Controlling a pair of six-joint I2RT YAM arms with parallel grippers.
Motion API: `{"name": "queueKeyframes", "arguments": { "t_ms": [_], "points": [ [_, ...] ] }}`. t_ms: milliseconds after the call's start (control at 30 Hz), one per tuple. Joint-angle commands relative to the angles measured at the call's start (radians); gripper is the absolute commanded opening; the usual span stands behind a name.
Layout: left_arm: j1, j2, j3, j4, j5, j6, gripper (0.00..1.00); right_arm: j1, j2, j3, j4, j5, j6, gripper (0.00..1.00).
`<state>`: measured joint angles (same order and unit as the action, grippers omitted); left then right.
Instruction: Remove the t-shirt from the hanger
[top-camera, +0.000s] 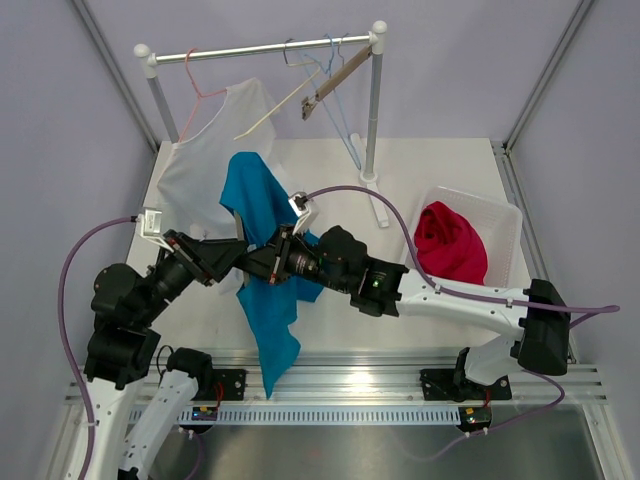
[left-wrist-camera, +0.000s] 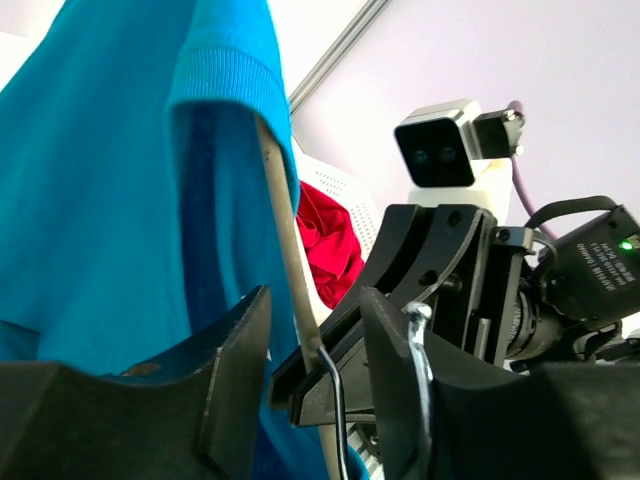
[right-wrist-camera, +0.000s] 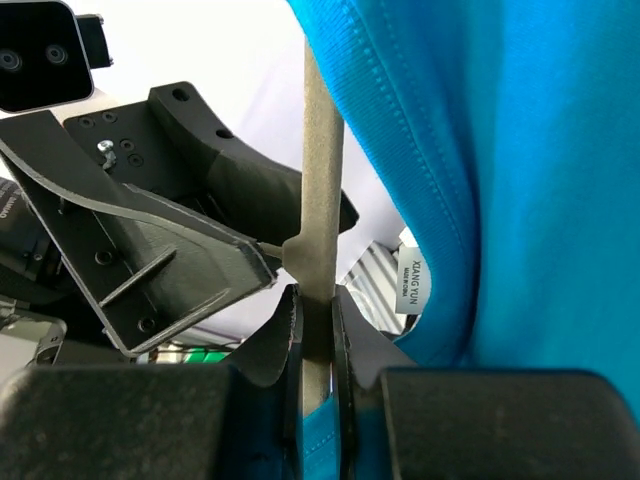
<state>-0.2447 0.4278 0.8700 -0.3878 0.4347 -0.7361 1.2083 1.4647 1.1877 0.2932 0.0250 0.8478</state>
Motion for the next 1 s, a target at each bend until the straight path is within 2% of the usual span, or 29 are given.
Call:
{"name": "queueKeyframes", "arguments": {
  "t_ms": [0, 167, 200, 267, 367, 400, 500, 633, 667, 733, 800, 833, 900, 933, 967],
  "points": [
    [-0.001, 0.035, -0.022, 0.044, 0.004, -0.002, 0.43, 0.039, -0.013, 0.073, 0.046, -0.03, -0.047, 0.0],
    [-0.001, 0.04, -0.031, 0.044, -0.03, 0.001, 0.24, 0.049, -0.01, 0.091, 0.028, -0.03, -0.065, 0.01],
    [-0.002, 0.049, -0.031, 0.044, -0.027, -0.002, 0.24, 0.054, 0.002, 0.101, 0.006, -0.028, -0.076, 0.01],
    [-0.001, 0.055, -0.045, 0.044, -0.022, -0.003, 0.32, 0.066, 0.014, 0.125, -0.015, 0.007, -0.091, 0.01],
    [-0.002, 0.045, -0.063, 0.044, -0.047, 0.0, 0.32, 0.111, 0.025, 0.151, -0.046, 0.078, -0.142, 0.01],
    [-0.002, 0.039, -0.075, 0.043, -0.062, 0.0, 0.18, 0.123, 0.028, 0.156, -0.054, 0.094, -0.153, 0.01],
    [-0.002, 0.028, -0.08, 0.043, -0.063, 0.001, 0.0, 0.128, 0.029, 0.159, -0.052, 0.093, -0.15, 0.01],
    [-0.002, -0.003, -0.059, 0.04, -0.103, 0.01, 0.0, 0.128, 0.014, 0.135, -0.043, 0.105, -0.142, 0.08],
    [-0.002, -0.009, -0.052, 0.038, -0.115, 0.009, 0.0, 0.126, 0.011, 0.122, -0.043, 0.104, -0.142, 0.12],
    [-0.002, -0.024, -0.033, 0.04, -0.134, 0.007, 0.0, 0.126, -0.006, 0.107, -0.037, 0.098, -0.144, 0.33],
    [-0.002, -0.037, -0.019, 0.04, -0.154, 0.007, 0.0, 0.126, -0.029, 0.083, -0.045, 0.09, -0.151, 0.49],
    [-0.002, -0.038, -0.003, 0.04, -0.159, 0.007, 0.0, 0.128, -0.039, 0.072, -0.049, 0.092, -0.153, 0.62],
    [-0.002, -0.049, 0.009, 0.04, -0.183, 0.006, 0.0, 0.129, -0.075, 0.035, -0.057, 0.085, -0.162, 0.72],
    [-0.002, -0.061, 0.018, 0.038, -0.191, 0.003, 0.0, 0.129, -0.087, 0.021, -0.069, 0.081, -0.165, 0.8],
    [-0.002, -0.064, 0.023, 0.04, -0.198, 0.001, 0.0, 0.134, -0.096, 0.018, -0.083, 0.078, -0.17, 0.82]
  ]
}}
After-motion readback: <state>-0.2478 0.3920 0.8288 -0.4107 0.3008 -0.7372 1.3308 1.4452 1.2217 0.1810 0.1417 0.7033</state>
